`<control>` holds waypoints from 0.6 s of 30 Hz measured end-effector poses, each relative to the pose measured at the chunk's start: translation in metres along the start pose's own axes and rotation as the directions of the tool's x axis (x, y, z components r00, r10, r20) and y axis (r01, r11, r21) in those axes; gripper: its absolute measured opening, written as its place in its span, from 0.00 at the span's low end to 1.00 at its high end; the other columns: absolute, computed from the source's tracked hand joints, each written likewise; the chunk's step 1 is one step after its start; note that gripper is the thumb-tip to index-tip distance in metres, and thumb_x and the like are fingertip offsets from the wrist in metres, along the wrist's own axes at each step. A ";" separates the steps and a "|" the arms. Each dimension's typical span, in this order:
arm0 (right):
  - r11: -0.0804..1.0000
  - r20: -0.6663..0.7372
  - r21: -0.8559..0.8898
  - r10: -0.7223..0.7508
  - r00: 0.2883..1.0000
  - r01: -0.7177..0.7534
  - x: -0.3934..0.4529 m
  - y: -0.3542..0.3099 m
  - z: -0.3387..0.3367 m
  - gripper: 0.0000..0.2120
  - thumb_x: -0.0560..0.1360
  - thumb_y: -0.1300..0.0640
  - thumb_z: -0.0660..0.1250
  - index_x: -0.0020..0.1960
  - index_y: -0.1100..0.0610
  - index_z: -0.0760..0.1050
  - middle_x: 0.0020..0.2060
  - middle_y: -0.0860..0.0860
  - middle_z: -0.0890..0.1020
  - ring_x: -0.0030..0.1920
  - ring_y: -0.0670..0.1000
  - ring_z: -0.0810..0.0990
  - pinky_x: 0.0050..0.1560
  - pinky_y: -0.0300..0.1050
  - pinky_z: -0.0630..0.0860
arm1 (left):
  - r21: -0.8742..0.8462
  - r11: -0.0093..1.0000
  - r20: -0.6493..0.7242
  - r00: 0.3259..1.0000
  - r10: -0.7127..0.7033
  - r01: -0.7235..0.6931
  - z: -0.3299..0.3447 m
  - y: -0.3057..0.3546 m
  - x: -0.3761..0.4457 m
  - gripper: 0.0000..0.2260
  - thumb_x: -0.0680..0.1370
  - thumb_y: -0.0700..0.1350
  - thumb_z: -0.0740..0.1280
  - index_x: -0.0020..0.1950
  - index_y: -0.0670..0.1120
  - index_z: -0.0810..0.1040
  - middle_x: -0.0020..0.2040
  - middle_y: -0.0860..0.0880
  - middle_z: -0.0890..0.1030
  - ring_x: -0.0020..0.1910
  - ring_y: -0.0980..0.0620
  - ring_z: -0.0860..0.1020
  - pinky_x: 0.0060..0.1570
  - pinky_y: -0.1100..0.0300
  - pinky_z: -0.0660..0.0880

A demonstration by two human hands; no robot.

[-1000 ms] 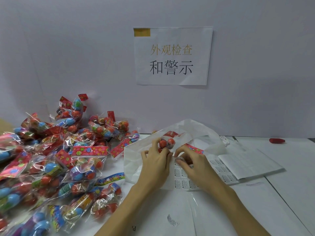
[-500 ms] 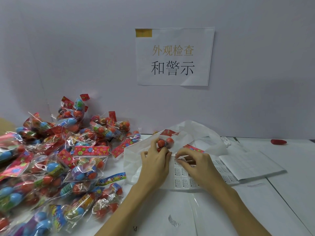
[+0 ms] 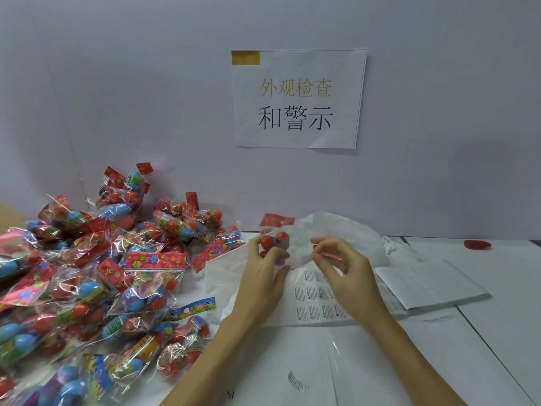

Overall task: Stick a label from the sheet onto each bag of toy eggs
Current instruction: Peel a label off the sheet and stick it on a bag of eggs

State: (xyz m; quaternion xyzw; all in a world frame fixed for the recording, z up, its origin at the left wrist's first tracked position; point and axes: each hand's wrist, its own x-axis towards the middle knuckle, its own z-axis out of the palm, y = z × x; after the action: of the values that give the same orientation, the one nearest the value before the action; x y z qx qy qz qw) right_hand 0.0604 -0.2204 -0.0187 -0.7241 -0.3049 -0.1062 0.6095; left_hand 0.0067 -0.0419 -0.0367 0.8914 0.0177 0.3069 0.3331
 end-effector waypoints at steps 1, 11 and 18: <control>0.997 -0.042 0.070 0.036 0.998 -0.033 0.001 -0.002 -0.002 0.06 0.79 0.61 0.73 0.49 0.51 0.82 0.53 0.45 0.86 0.55 0.47 0.86 0.56 0.37 0.80 | -0.049 0.998 -0.042 0.999 -0.033 0.031 -0.001 0.000 0.001 0.07 0.80 0.42 0.73 0.57 0.44 0.82 0.66 0.49 0.68 0.51 0.65 0.75 0.55 0.75 0.73; 0.828 -0.031 0.512 0.285 0.958 -0.229 0.001 -0.021 -0.001 0.07 0.77 0.63 0.74 0.54 0.59 0.82 0.43 0.56 0.86 0.43 0.53 0.86 0.45 0.42 0.83 | -0.808 0.542 0.012 0.927 -0.375 0.230 -0.022 0.021 0.007 0.09 0.81 0.39 0.72 0.59 0.50 0.86 0.52 0.49 0.88 0.49 0.46 0.87 0.42 0.55 0.85; 0.967 -0.110 0.254 0.043 0.993 -0.013 -0.006 -0.025 0.005 0.22 0.78 0.63 0.74 0.67 0.48 0.73 0.42 0.54 0.85 0.46 0.54 0.87 0.53 0.43 0.83 | -0.788 0.586 0.083 0.976 -0.201 0.188 -0.016 0.032 0.002 0.17 0.80 0.35 0.72 0.59 0.56 0.85 0.57 0.49 0.84 0.49 0.45 0.86 0.45 0.57 0.83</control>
State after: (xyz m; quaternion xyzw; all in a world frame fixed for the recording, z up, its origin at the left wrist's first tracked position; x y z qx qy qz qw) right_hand 0.0403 -0.2155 -0.0023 -0.6373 -0.2704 -0.0990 0.7148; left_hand -0.0057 -0.0571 -0.0070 0.6422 -0.0199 0.2516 0.7238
